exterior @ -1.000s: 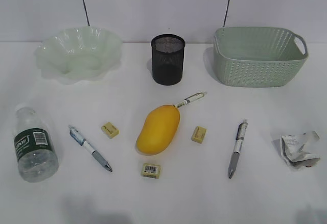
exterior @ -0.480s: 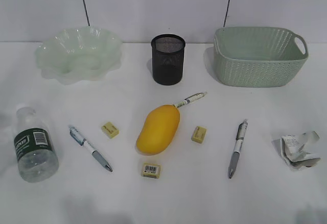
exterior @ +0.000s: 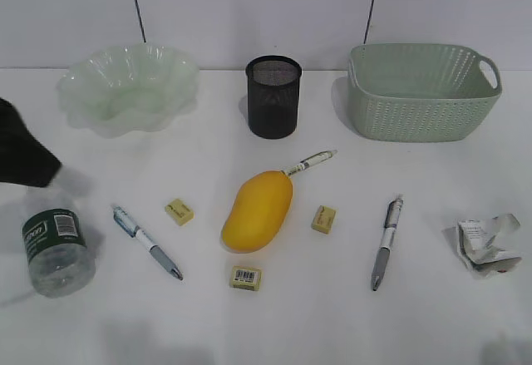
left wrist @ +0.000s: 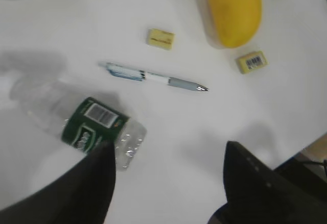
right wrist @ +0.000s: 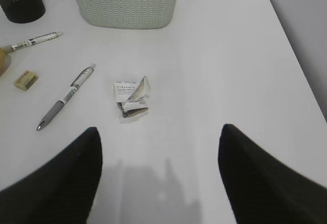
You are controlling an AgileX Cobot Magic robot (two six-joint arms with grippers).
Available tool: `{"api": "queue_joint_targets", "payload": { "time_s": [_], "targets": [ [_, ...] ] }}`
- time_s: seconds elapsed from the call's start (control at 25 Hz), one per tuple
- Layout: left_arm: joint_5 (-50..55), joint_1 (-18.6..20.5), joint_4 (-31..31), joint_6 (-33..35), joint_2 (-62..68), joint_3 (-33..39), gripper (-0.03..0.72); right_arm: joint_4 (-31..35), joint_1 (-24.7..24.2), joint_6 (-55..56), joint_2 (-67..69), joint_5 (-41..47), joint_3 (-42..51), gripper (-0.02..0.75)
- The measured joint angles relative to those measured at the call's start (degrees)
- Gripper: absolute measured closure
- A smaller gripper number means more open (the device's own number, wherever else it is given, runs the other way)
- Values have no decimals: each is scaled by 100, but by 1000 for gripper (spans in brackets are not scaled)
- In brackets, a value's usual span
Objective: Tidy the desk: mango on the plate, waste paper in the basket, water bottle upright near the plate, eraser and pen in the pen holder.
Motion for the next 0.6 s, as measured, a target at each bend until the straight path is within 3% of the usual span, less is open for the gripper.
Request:
{"api": "queue_joint_targets", "payload": {
  "time_s": [0.6],
  "targets": [
    [42,-1100,-7,-319,1187,-714,138,0,0,0,0,0,0,177]
  ]
}}
